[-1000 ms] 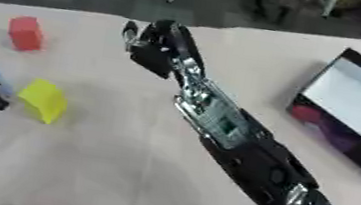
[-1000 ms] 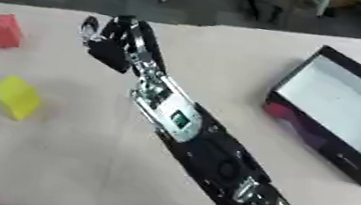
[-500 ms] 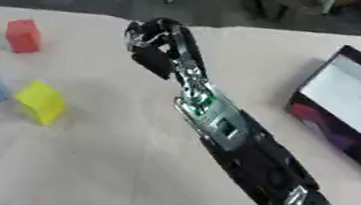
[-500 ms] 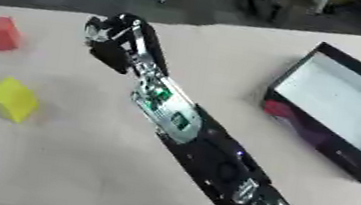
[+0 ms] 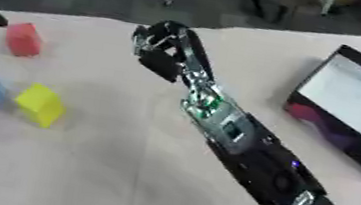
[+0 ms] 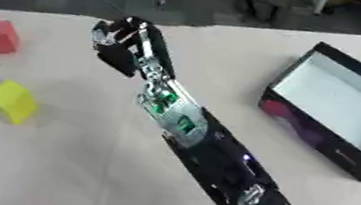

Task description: Pick up the objects with one hand, pass them to the other hand, and then place them into the box on the other side of the table.

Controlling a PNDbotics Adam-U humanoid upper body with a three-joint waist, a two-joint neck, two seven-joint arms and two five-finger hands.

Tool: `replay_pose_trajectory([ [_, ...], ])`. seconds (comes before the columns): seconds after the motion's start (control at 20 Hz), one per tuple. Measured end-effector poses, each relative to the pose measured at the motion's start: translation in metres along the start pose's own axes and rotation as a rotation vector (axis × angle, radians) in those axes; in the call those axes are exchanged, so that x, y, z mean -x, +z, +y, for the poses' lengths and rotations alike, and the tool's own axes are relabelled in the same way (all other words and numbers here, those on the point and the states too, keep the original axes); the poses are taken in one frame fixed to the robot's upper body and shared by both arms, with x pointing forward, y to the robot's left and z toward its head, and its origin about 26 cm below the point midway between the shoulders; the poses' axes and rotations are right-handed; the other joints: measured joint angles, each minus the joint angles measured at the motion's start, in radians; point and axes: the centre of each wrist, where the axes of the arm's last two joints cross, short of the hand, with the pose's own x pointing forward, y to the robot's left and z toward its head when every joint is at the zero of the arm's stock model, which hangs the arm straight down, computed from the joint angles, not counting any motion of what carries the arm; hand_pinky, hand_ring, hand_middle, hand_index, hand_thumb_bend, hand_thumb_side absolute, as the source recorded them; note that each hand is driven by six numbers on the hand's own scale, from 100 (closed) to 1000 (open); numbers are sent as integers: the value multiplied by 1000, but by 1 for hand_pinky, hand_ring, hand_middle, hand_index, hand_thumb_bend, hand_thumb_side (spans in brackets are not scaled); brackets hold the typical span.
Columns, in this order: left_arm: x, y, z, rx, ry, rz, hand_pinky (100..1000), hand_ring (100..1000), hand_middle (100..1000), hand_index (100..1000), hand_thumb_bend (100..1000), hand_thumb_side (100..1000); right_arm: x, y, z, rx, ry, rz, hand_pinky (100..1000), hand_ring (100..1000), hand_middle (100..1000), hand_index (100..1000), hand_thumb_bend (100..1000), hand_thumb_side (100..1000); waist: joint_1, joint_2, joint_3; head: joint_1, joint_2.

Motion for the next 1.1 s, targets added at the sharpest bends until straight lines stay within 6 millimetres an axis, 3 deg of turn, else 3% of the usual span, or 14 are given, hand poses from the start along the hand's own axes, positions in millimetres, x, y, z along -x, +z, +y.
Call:
replay_pose_trajectory([
  [0.15,-6,-24,-15,93,-60,-35,864,874,895,957,795,618,0,0,0,1,-1,-1,253,542,512,608,100,416,-2,0,-6,2,0],
  [0.2,-7,-31,-19,116,-73,-45,864,874,895,957,733,638,0,0,0,1,-1,-1,253,541,512,608,100,423,-2,0,-7,2,0],
  [0.25,-9,-36,-22,135,-87,-56,864,872,894,956,796,581,0,0,0,2,-1,-1,253,541,511,608,100,416,-2,0,-7,2,0],
  [0.4,-10,-46,-31,188,-125,-78,863,867,888,952,816,573,0,0,0,4,-3,-3,253,540,510,608,100,415,-5,0,-9,2,0],
  [0.5,-11,-49,-36,225,-149,-86,859,860,882,947,827,517,0,0,0,5,-5,-4,253,540,510,607,100,415,-6,0,-10,3,0],
  [0.65,-9,-48,-42,269,-182,-93,842,835,857,926,779,434,0,0,1,6,-10,-5,254,540,509,607,100,415,-6,0,-10,3,0],
  [0.75,-7,-47,-43,268,-195,-91,821,795,818,891,709,425,-1,0,1,7,-13,-6,254,540,509,607,100,415,-6,0,-10,2,0],
  [0.85,-5,-46,-47,241,-189,-88,781,724,739,823,506,369,-1,0,2,8,-17,-7,254,539,509,607,100,414,-6,0,-10,2,0],
  [0.9,-3,-44,-49,221,-182,-84,769,698,710,800,456,352,-1,0,2,8,-19,-7,254,539,509,607,100,413,-6,0,-10,2,0],
  [1.0,0,-40,-55,179,-162,-70,715,574,573,691,233,280,-1,0,2,10,-20,-8,255,539,509,608,100,412,-6,0,-8,2,0],
  [1.05,2,-38,-57,151,-149,-65,710,565,563,682,211,275,-1,0,2,10,-20,-8,255,539,509,608,100,411,-7,0,-7,2,0],
  [1.1,3,-36,-60,122,-137,-60,685,513,504,624,100,249,-1,0,2,10,-21,-9,255,539,509,608,100,407,-8,0,-6,2,0],
])
